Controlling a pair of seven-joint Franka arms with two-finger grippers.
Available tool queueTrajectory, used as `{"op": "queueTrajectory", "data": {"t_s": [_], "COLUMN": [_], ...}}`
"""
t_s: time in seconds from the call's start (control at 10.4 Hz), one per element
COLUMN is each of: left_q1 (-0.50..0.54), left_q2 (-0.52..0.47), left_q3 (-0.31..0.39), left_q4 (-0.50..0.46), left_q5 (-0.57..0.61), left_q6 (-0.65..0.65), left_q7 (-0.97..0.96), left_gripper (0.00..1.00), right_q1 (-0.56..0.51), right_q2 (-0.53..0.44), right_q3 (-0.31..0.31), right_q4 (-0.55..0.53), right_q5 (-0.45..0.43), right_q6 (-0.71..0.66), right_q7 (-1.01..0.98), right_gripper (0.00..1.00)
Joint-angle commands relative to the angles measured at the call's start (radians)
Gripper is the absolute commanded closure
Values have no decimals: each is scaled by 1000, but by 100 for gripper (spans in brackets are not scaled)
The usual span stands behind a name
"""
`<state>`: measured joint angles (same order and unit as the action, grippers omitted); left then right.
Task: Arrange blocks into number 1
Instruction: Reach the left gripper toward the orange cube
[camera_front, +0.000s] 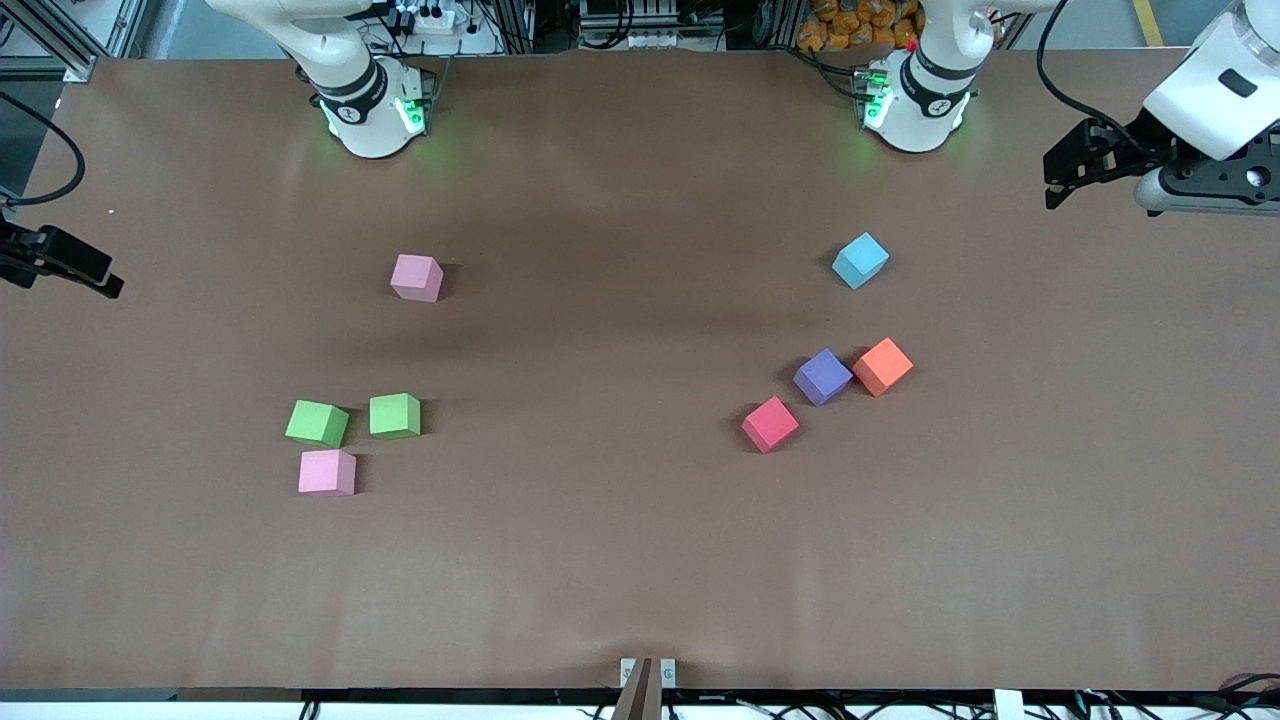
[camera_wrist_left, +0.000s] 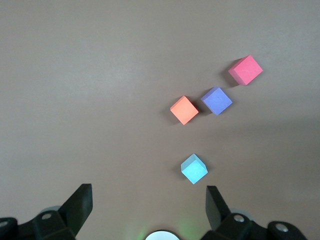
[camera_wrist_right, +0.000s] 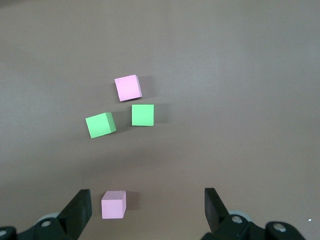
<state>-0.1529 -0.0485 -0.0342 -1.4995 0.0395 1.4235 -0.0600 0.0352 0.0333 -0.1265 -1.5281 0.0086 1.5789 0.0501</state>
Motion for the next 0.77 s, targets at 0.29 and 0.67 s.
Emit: {"op": "queueTrajectory", "data": {"t_s": [0.29, 0.67], "left_q1": [-2, -33], "left_q2": [18, 125], "left_q3": [-1, -13], "left_q4": [8, -1], "left_q5": [-9, -10], "left_q6": [-20, 12], "left_q7": [11, -98], "left_gripper": [0, 0], "right_q1": [2, 3], "right_q2": [8, 19], "right_q3": [-1, 1], "right_q4": [23, 22], "right_q5": [-4, 1], "right_q6": [-17, -16], "right_q7": [-9, -4], "right_gripper": [0, 0]}}
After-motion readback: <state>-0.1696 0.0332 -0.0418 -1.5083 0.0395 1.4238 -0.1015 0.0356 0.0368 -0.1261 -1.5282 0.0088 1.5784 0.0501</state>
